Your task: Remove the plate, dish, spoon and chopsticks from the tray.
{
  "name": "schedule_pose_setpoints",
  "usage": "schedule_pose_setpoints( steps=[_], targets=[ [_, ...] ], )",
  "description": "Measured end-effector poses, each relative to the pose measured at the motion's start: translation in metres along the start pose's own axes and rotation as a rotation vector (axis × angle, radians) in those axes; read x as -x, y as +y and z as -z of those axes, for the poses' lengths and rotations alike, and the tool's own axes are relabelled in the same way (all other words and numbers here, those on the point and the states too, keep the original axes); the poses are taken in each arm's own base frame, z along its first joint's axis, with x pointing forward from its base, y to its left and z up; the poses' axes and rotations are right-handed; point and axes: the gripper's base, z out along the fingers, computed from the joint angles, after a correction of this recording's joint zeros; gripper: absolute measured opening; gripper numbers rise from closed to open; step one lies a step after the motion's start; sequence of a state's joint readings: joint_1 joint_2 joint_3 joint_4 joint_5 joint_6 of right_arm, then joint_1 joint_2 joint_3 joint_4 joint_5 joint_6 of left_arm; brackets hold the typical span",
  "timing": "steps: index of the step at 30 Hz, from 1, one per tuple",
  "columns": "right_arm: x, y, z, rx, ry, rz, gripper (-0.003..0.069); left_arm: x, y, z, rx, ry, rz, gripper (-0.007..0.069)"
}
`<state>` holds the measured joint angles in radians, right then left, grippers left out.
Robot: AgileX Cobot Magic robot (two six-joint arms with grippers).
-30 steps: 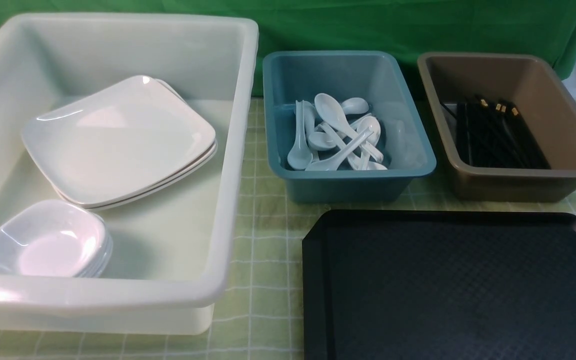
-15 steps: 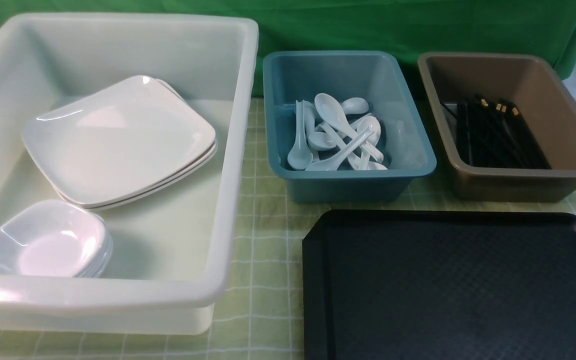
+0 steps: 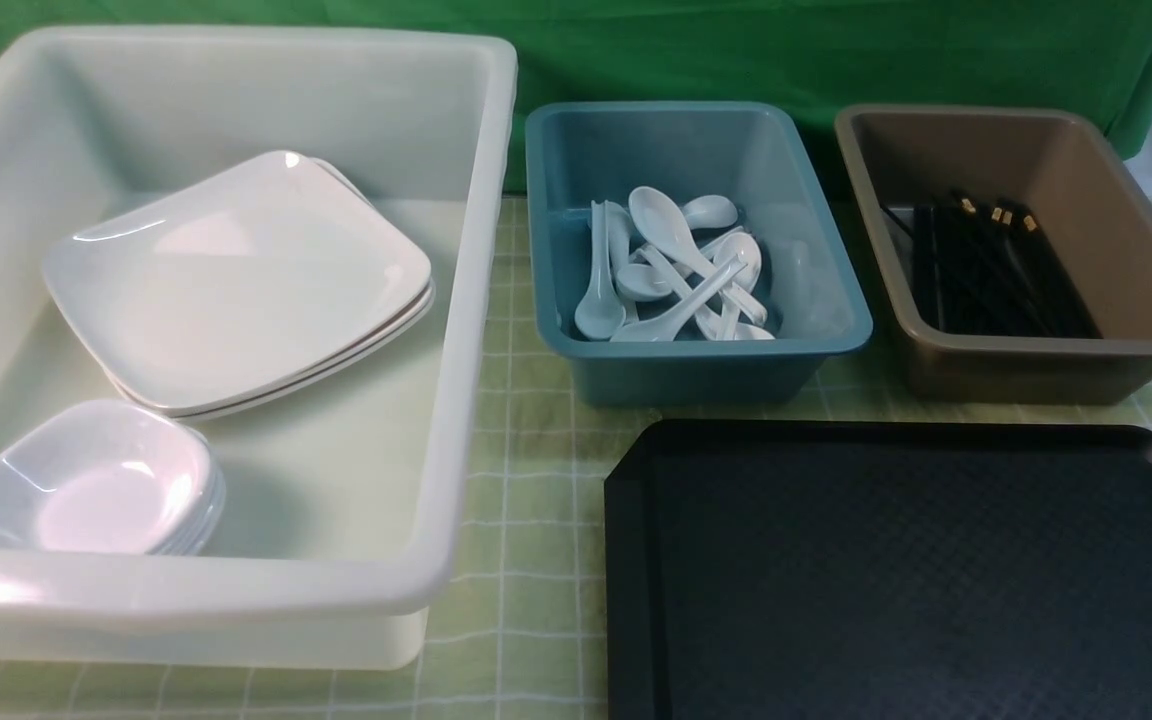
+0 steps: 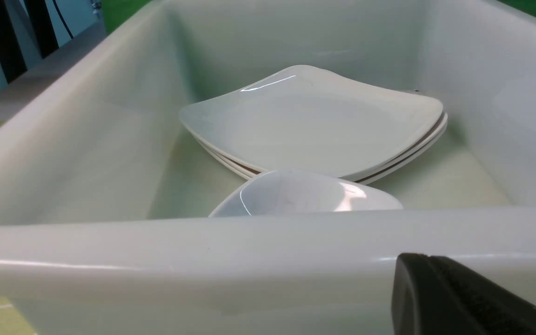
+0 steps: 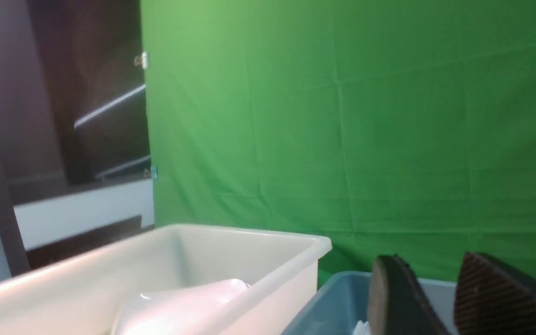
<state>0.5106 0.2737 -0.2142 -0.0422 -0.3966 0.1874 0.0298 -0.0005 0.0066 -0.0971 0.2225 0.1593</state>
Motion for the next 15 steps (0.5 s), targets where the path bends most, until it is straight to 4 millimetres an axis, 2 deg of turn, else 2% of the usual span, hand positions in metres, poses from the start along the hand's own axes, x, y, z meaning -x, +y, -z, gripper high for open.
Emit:
schedule_pose_setpoints(
  steps=[7, 11, 15],
  targets=[
    [-0.007, -0.002, 0.000, -0.021, 0.082, 0.053, 0.0237, 0.000, 0.000, 0.000, 0.000, 0.000, 0.000, 0.0003],
    [-0.023, -0.005, 0.003, -0.027, 0.190, 0.152, 0.0237, 0.000, 0.000, 0.000, 0.000, 0.000, 0.000, 0.0003],
    [-0.048, -0.009, 0.009, -0.041, 0.270, 0.181, 0.0237, 0.000, 0.000, 0.000, 0.000, 0.000, 0.000, 0.0003]
  ],
)
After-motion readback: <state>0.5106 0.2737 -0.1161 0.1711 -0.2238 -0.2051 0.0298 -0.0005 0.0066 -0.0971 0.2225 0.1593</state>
